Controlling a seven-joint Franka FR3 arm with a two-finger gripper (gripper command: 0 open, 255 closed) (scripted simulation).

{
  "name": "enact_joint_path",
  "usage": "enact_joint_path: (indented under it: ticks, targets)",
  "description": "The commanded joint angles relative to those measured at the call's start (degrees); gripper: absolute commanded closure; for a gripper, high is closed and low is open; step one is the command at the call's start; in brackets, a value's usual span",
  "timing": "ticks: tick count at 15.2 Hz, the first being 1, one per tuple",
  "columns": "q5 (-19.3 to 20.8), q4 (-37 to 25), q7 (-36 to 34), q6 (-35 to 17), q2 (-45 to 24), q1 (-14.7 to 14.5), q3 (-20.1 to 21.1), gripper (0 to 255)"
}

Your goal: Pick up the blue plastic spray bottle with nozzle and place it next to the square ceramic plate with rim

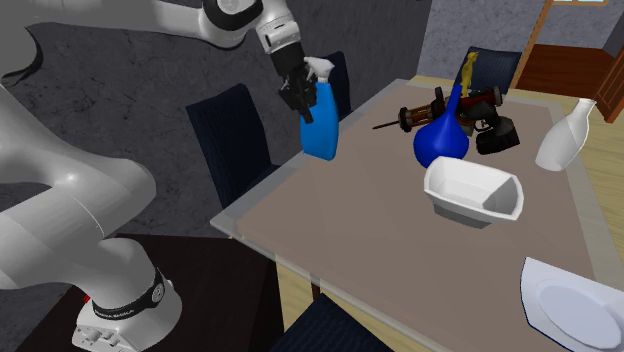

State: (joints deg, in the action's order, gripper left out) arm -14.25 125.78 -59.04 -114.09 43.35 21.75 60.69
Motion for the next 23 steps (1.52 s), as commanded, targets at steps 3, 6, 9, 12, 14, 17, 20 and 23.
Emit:
enact_joint_path:
  ticks: [3,6,9,12,14,17,20,23]
  targets:
    - [0.8,-2.8,0.6,2.8,-0.2,0.2,-1.4,255]
    - [1.3,-4.9,1.0,4.8,-0.5,0.4,-2.3,255]
    - [1.8,-7.1,1.4,6.8,-0.8,0.7,-3.1,255]
    - [2.3,-9.5,1.7,8.8,-1.2,1.1,-3.7,255]
    - [2.7,-11.1,1.9,10.1,-1.5,1.4,-4.1,255]
    - [3.2,-13.6,2.2,12.1,-2.1,1.9,-4.6,255]
    - [3.8,-16.2,2.5,14.1,-2.8,2.5,-5.0,255]
    - [4.4,-18.9,2.7,16.2,-3.6,3.2,-5.2,255]
